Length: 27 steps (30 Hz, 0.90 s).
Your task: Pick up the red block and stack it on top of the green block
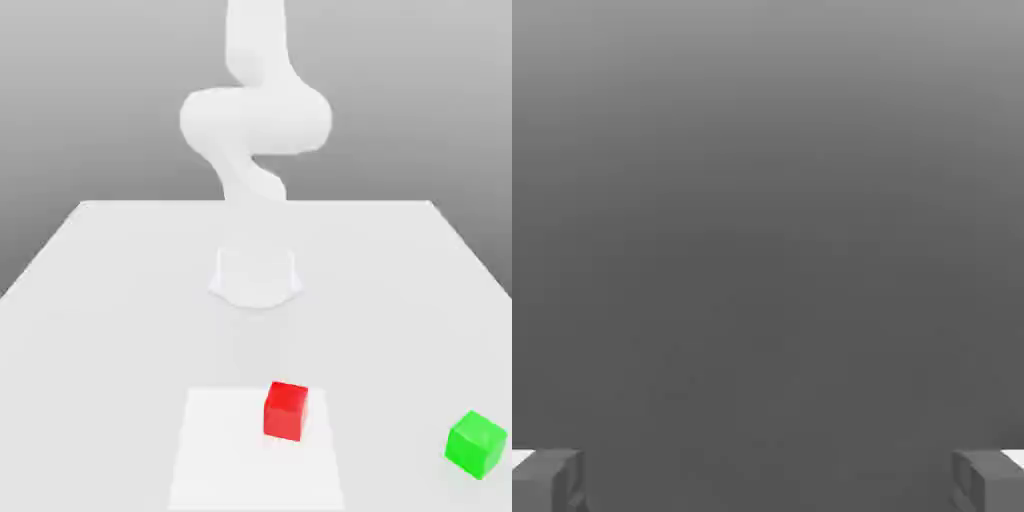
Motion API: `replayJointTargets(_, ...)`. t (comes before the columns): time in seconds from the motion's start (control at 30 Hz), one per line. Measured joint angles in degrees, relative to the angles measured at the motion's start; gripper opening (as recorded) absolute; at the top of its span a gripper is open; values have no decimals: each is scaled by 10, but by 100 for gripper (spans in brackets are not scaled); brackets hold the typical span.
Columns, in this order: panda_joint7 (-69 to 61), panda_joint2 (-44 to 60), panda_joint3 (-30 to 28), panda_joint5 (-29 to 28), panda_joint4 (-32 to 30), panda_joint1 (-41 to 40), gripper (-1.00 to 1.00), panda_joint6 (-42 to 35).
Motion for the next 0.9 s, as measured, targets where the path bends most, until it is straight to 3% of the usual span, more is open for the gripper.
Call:
replayJointTargets(0.6, 180, 386, 71, 1, -248, -17, 0, 242)
replayJointTargets(0.83, 228, 530, 34, -51, -242, 8, 0, 360)
replayJointTargets(0.87, 231, 544, 26, -56, -240, 14, -100, 372)
replayJointTargets(0.9, 231, 544, 26, -56, -240, 14, -100, 372)
